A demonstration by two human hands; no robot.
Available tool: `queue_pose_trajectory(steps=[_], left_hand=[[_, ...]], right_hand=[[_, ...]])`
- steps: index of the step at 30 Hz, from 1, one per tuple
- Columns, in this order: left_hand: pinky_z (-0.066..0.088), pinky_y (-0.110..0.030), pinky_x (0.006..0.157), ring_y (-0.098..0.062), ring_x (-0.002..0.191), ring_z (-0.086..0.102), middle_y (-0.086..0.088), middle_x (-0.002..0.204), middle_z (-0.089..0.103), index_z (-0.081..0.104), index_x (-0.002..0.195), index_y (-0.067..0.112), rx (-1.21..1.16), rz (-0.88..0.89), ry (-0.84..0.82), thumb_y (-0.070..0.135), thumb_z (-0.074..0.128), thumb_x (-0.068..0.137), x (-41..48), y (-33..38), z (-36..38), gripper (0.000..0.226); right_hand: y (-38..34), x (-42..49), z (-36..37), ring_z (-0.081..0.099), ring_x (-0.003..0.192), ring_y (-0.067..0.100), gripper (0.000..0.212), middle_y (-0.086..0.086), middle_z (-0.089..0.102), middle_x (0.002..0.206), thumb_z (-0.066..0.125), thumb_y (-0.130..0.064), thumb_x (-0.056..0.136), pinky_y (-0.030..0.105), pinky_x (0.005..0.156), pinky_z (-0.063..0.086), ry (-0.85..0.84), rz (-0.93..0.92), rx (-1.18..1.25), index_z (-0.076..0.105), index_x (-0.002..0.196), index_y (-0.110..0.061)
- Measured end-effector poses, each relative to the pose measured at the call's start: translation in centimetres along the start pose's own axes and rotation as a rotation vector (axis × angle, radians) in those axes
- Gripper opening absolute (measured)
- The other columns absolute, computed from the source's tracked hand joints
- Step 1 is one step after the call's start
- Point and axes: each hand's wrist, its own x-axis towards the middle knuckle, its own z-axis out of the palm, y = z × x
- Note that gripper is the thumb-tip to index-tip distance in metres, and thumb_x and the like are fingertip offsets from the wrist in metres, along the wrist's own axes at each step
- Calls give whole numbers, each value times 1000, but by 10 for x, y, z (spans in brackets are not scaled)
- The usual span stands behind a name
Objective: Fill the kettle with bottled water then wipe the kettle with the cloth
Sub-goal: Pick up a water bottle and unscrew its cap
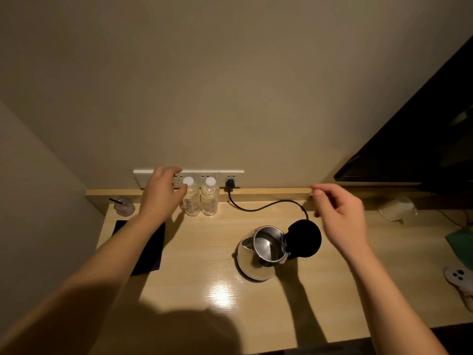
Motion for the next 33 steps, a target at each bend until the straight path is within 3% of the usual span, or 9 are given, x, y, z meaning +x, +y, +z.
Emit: queue_pose_trajectory(steps=[4,7,10,18,20,24,26,29,33], left_hand=[[54,-44,94,-27,112,62,-8,142,48,48,145,27,234,55,-305,35,73,87,40,-8,-4,63],[54,-41,89,-25,106,63,-6,132,57,54,139,28,278,144,-433,34,73,88,52,-12,3,55],[53,-41,84,-27,99,64,-6,117,61,59,130,24,308,197,-424,31,69,92,55,-15,10,39],[49,-38,75,-26,90,59,-9,113,59,54,114,13,393,309,-371,25,61,98,24,-15,-5,21],[53,-42,79,-27,94,61,-7,113,60,54,114,15,383,343,-373,29,59,98,13,-10,-22,22],[56,-43,81,-23,94,62,-2,112,59,53,117,18,382,430,-410,36,57,99,-7,5,-63,25],[54,-39,80,-21,96,61,-1,112,59,53,117,20,351,480,-434,36,58,99,-16,12,-82,25],[46,-32,75,-19,95,60,1,112,58,54,117,19,335,546,-482,34,59,98,-27,19,-101,25],[52,-41,76,-26,93,64,-4,113,61,56,119,16,376,610,-490,34,61,97,-34,19,-110,29]], right_hand=[[-42,-7,56,61,90,-5,27,-11,70,110,57,-26,104,18,77,49,-308,-149,-189,69,127,-21],[-51,-13,102,63,92,5,30,-6,70,116,54,-32,105,30,85,55,-475,-230,-264,66,129,-21],[-46,-16,141,65,94,16,30,2,71,112,54,-32,103,42,85,56,-558,-237,-289,69,124,-16],[-33,-16,210,68,106,27,38,11,72,120,63,-27,97,41,93,55,-662,-57,-233,65,131,-9],[-28,-19,224,66,114,25,51,11,68,132,69,-29,94,35,94,52,-688,-8,-205,57,139,-10],[-18,-30,246,54,134,24,87,8,56,149,85,-32,78,42,106,49,-743,39,-72,41,152,-20],[-17,-37,254,55,129,15,93,-2,58,144,89,-30,71,37,105,49,-743,42,66,42,151,-28],[-18,-48,263,64,112,3,81,-11,67,124,92,-17,71,21,93,50,-742,67,254,52,141,-27],[-19,-58,265,66,100,2,57,-12,70,109,92,-19,73,20,83,48,-745,52,254,58,119,-30]])
